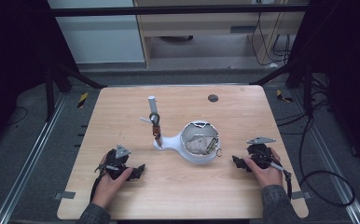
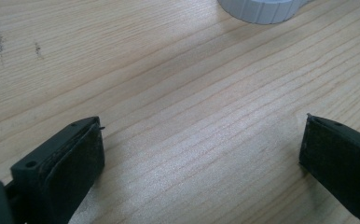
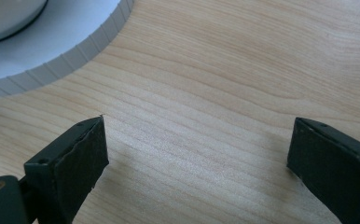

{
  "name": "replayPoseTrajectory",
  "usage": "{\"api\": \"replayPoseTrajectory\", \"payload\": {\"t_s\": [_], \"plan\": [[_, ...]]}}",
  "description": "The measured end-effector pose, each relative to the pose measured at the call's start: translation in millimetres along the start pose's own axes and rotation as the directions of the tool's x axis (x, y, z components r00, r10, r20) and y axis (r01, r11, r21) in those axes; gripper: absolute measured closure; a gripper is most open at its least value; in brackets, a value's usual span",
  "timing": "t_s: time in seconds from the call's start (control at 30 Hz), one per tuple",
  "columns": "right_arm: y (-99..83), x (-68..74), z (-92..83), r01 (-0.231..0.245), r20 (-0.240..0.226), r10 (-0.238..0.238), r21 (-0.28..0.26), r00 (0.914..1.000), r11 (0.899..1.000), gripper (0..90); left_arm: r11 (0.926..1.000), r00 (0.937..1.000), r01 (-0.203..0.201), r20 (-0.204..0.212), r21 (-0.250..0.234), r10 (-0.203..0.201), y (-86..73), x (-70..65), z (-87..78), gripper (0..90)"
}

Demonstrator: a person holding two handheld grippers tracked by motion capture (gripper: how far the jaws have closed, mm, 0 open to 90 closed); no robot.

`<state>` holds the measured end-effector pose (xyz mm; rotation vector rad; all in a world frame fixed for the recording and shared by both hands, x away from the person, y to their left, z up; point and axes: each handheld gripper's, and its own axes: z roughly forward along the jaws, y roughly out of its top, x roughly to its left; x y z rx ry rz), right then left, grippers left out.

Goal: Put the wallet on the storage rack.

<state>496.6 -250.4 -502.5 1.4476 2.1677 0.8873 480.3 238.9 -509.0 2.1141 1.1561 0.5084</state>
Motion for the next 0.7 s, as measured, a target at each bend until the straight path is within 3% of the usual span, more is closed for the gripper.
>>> {"api": "replayPoseTrajectory", "payload": {"t_s": [0.2,0.33,0.7], "plan": [[-3.0,2.3,3.6,0.002,0.024,-0.002,-0.002,0.9997,1.0,3.9,1.0,1.0,0.0,0.0,0.0,0.0,0.0,0.0,0.0,0.0],[-9.5,5.2,4.9,-0.001,0.045,0.003,-0.055,0.999,0.998,2.5,1.0,1.0,0.0,0.0,0.0,0.0,0.1,-0.2,0.1,0.0],[-11.5,7.3,3.4,-0.007,0.054,0.01,-0.058,0.9985,0.998,2.5,1.0,1.0,0.0,0.003,-0.001,0.0,1.3,-0.9,1.5,0.0]]}}
